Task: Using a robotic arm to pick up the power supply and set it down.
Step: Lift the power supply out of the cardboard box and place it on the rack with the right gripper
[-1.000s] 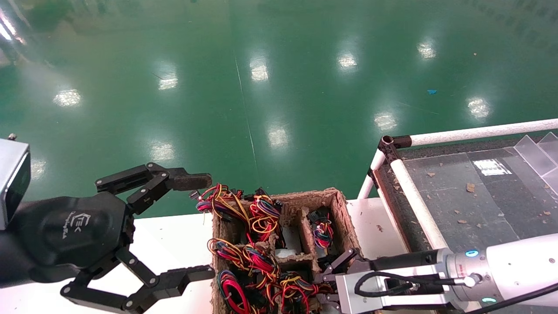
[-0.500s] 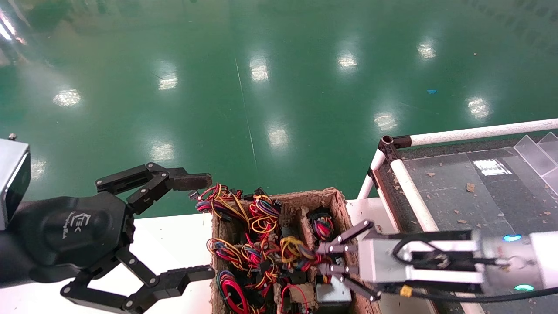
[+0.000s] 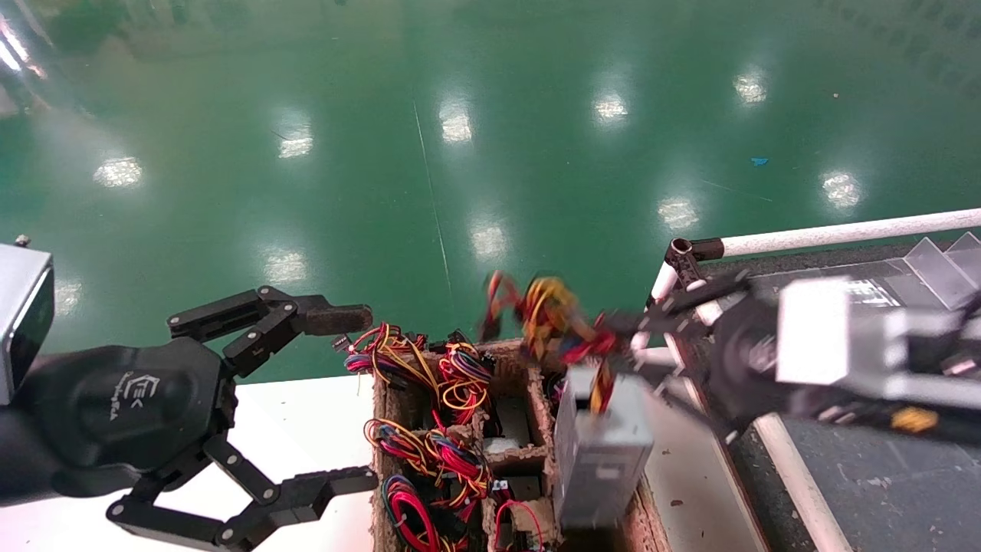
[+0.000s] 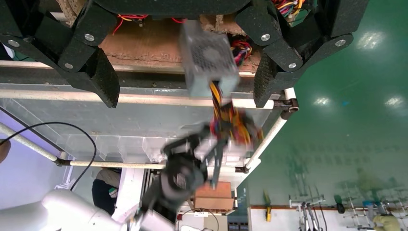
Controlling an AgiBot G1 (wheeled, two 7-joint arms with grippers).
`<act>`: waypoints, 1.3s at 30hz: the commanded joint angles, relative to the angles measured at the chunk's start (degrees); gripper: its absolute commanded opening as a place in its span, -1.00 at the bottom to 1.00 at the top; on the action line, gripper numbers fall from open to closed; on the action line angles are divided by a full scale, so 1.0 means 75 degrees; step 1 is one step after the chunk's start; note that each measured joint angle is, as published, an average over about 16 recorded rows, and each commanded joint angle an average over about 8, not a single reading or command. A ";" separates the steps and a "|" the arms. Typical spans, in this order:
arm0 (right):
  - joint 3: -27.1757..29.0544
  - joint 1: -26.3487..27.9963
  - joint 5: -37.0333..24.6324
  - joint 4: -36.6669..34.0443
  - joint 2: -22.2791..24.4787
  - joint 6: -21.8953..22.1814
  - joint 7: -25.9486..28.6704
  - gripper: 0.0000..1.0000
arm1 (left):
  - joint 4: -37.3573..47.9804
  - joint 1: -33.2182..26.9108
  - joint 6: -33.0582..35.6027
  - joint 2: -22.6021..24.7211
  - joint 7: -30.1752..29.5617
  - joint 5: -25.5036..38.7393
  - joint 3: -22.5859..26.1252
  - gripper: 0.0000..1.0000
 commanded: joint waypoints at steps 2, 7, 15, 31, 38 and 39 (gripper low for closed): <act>0.0302 0.0092 0.0354 -0.0010 0.0257 0.0026 0.0032 -1.00 | 0.0000 0.0000 0.0000 0.0000 0.0000 0.0000 0.0000 1.00; 0.0691 0.0236 0.0516 -0.0029 0.0592 0.0307 -0.0022 -1.00 | 0.0000 0.0000 0.0000 0.0000 0.0000 0.0000 0.0000 1.00; 0.0983 0.0457 0.0117 -0.0072 0.0972 0.0915 -0.0125 -1.00 | 0.0000 0.0000 0.0000 0.0000 0.0000 -0.0001 0.0001 1.00; 0.1308 -0.0418 -0.0863 -0.0473 0.1961 0.2031 -0.0429 -1.00 | 0.0000 0.0000 -0.0001 -0.0001 0.0001 -0.0001 0.0002 1.00; 0.1254 -0.0991 -0.1144 -0.0593 0.2081 0.2286 -0.0602 -1.00 | 0.0000 -0.0001 -0.0001 -0.0001 0.0001 -0.0001 0.0002 1.00; 0.1233 -0.1043 -0.1165 -0.0612 0.2060 0.2304 -0.0611 -1.00 | 0.0000 -0.0001 -0.0001 -0.0001 0.0001 -0.0001 0.0002 1.00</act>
